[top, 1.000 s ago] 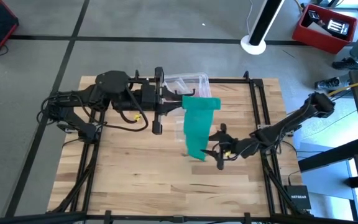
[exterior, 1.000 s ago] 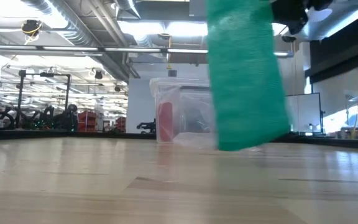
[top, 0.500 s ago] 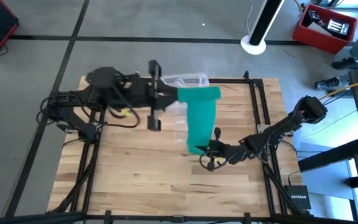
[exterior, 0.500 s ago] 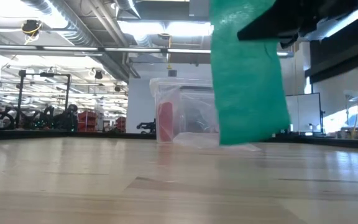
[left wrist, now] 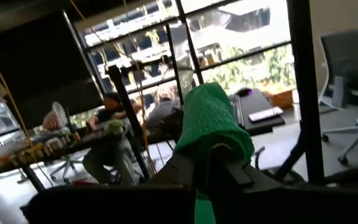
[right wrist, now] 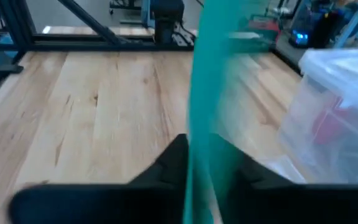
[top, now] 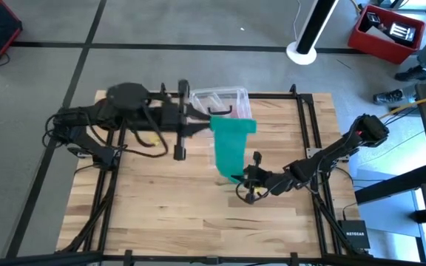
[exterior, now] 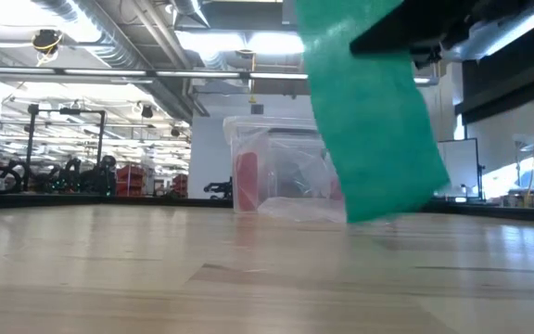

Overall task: Roll bandage
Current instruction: Roll the green bandage

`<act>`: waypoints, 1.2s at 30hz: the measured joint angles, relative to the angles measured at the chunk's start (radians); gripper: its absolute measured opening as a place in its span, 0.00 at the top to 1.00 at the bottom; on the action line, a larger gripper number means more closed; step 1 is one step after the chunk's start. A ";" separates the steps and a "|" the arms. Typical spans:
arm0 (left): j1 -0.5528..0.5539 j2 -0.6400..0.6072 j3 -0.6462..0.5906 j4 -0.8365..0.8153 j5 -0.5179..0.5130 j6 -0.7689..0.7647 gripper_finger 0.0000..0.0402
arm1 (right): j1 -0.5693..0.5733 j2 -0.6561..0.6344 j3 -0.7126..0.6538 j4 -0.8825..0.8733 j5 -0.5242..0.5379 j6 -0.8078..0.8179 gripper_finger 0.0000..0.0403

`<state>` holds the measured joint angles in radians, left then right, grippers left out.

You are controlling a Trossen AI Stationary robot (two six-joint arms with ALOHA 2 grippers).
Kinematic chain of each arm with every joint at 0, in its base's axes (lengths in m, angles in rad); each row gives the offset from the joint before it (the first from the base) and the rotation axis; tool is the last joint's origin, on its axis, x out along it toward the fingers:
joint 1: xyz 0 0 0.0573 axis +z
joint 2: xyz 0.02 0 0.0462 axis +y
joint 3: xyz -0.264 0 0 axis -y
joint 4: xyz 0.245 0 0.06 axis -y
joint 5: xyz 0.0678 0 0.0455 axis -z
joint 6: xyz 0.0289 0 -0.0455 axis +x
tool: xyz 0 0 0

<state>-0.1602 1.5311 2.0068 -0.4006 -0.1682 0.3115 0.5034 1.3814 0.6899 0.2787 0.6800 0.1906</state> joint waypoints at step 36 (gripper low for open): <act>-0.029 0.077 -0.301 0.290 0.031 0.084 0.96 | 0.007 -0.395 0.090 0.125 -0.045 -0.432 0.41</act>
<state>-0.1897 1.6085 1.7062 -0.1108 -0.1371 0.3951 0.5102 0.9864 0.7802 0.4039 0.6347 -0.2414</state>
